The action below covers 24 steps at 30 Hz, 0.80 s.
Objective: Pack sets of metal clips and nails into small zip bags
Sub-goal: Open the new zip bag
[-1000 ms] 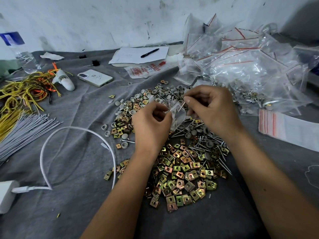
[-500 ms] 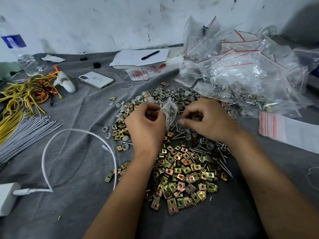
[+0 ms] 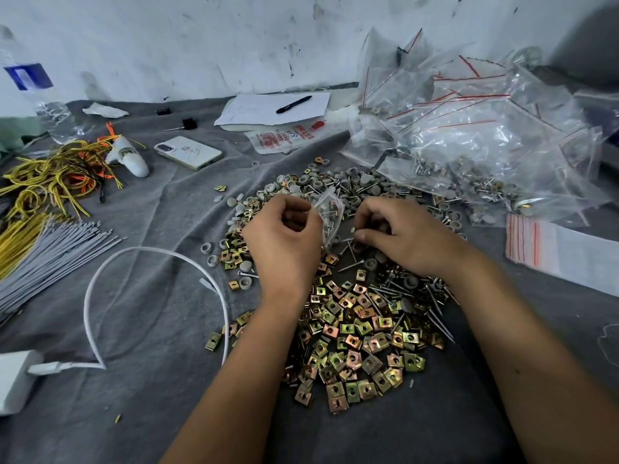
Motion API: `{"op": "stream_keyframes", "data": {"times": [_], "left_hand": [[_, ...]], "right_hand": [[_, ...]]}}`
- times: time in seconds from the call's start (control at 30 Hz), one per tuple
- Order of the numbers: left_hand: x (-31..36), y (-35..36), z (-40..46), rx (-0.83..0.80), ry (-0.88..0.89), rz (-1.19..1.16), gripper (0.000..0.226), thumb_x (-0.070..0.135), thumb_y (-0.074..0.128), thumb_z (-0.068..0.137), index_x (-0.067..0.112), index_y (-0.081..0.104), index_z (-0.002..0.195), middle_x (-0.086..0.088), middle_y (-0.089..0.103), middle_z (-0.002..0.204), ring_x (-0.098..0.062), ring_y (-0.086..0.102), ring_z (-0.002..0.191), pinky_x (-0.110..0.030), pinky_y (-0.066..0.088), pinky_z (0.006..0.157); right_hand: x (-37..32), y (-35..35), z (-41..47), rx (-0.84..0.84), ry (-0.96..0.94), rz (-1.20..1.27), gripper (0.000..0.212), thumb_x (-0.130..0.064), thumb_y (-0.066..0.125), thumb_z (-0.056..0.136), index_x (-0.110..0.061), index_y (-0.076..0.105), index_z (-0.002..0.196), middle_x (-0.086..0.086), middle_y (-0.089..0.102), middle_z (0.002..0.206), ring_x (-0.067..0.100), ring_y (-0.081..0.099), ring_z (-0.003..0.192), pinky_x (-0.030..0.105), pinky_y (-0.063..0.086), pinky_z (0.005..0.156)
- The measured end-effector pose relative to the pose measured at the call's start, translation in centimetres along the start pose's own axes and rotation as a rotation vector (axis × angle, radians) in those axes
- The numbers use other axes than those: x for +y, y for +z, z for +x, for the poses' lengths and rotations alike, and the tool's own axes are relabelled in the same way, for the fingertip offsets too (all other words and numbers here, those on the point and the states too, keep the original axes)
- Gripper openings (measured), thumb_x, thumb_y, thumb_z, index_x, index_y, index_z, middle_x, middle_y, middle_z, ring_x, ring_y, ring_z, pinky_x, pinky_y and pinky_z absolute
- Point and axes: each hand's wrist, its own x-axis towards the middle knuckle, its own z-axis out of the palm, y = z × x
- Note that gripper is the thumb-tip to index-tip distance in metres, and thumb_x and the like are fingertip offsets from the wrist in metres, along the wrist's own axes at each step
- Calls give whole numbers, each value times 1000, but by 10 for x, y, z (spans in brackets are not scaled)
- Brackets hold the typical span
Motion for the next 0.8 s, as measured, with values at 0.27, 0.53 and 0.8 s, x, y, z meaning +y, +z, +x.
{"op": "stream_keyframes", "data": {"times": [0.27, 0.53, 0.8], "left_hand": [[0, 0, 0, -21, -3, -5, 12, 8, 77, 85, 19, 72, 82, 10, 66, 68, -1, 59, 58, -15, 47, 53], [2, 1, -3, -81, 25, 0, 15, 6, 77, 87, 19, 71, 82, 11, 67, 70, -2, 62, 62, -14, 49, 56], [1, 4, -4, -125, 93, 12, 7, 6, 78, 86, 11, 74, 84, 8, 68, 70, -3, 63, 62, -13, 48, 57]], "right_hand": [[2, -5, 0, 188, -2, -9, 10, -14, 81, 86, -23, 78, 88, -16, 72, 83, -3, 66, 80, 6, 46, 68], [0, -7, -1, 359, 16, 19, 19, -13, 81, 86, -27, 79, 98, -28, 67, 84, -20, 62, 82, -3, 41, 72], [-17, 0, -2, 331, -188, 34, 13, -19, 87, 79, -19, 81, 91, -12, 73, 83, 4, 69, 76, 17, 53, 68]]}}
